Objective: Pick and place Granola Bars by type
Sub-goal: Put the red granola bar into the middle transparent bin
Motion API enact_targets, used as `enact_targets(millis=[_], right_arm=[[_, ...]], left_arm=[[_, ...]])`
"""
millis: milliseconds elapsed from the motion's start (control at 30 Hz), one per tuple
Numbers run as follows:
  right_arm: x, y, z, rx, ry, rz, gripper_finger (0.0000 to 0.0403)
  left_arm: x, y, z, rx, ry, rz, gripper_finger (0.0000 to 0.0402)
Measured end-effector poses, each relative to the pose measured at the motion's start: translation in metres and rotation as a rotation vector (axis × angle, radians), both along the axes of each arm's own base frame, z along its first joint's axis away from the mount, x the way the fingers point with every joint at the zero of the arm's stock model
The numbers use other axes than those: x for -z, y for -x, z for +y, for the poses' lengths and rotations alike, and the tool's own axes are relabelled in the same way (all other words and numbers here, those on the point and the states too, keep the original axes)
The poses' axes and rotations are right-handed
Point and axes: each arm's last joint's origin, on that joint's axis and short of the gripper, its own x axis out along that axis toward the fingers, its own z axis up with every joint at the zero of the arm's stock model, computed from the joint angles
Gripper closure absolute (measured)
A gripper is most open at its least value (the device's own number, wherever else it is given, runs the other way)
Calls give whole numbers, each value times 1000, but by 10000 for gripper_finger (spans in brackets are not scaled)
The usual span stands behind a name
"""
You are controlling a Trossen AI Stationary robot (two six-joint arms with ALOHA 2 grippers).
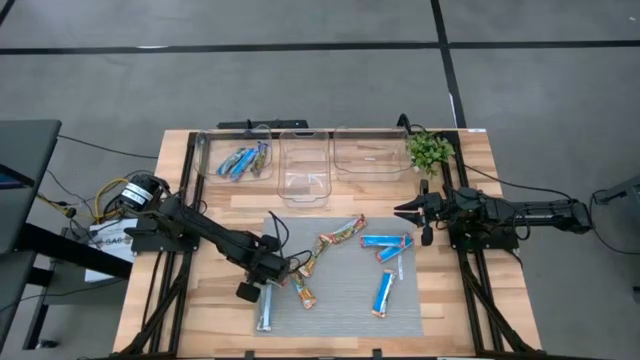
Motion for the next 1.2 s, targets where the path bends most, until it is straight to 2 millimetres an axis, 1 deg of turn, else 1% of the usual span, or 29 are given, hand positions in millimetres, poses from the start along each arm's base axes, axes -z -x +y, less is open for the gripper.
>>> enact_targets(millis=[167, 333, 433, 567, 733, 800, 867, 933, 1200], right_arm=[[0, 0, 0, 0, 0, 0, 344], [0, 0, 0, 0, 0, 0, 344], [0, 0, 0, 0, 0, 0, 344], [0, 0, 0, 0, 0, 0, 344], [0, 0, 0, 0, 0, 0, 344], [0, 0, 0, 0, 0, 0, 344], [0, 0, 0, 0, 0, 0, 344], [0, 0, 0, 0, 0, 0, 344], [0, 0, 0, 0, 0, 0, 344]], left_arm=[[-19, 2, 4, -72, 42, -62, 364], [-51, 0, 12, -163, 137, -229, 367], [-76, -1, 19, -212, 213, -369, 367], [-114, 2, 29, -260, 327, -594, 368], [-163, 12, 40, -268, 453, -904, 368], [-177, 17, 43, -263, 479, -995, 368], [-185, 22, 44, -255, 495, -1045, 368], [-187, 25, 45, -258, 492, -1054, 368], [-183, 26, 47, -264, 457, -1019, 368]])
